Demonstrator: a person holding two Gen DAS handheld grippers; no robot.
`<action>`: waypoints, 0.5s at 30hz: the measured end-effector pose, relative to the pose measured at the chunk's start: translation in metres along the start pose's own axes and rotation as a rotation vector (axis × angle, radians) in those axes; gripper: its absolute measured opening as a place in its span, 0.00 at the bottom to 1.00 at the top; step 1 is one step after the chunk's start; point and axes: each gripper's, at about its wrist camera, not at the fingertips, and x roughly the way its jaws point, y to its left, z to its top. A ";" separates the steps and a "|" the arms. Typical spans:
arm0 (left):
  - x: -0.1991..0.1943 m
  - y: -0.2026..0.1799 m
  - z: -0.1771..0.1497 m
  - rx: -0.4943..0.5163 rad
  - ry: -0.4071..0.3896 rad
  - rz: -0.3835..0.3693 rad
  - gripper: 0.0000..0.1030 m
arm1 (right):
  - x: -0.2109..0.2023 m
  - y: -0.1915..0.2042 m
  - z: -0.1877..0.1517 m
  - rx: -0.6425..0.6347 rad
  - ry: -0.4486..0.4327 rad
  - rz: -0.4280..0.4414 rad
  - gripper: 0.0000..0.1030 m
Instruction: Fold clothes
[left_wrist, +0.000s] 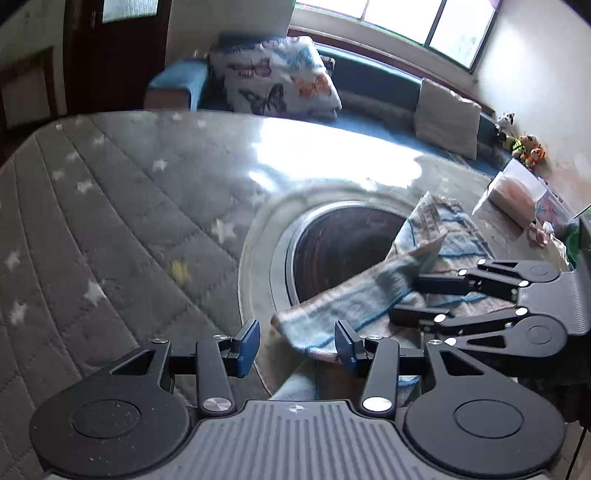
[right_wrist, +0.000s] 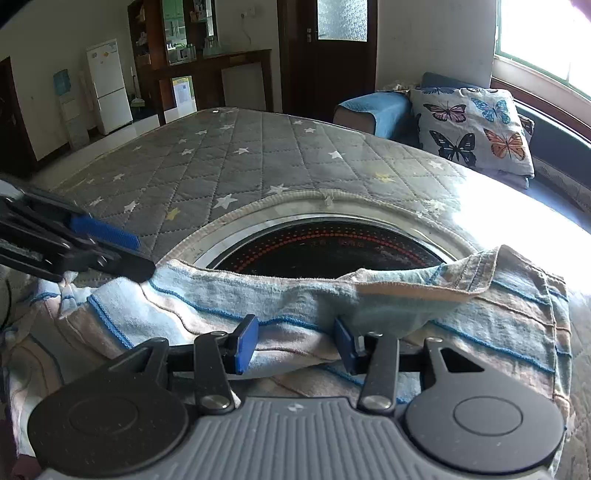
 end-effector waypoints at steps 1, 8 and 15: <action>0.001 -0.003 -0.002 0.006 0.003 0.002 0.46 | -0.001 0.000 0.000 0.002 -0.003 0.000 0.44; 0.015 -0.006 -0.006 -0.007 0.059 -0.023 0.43 | -0.009 -0.003 -0.001 0.012 -0.023 0.002 0.45; 0.016 -0.005 0.002 -0.003 0.041 -0.032 0.08 | -0.024 -0.016 -0.002 0.030 -0.049 -0.021 0.45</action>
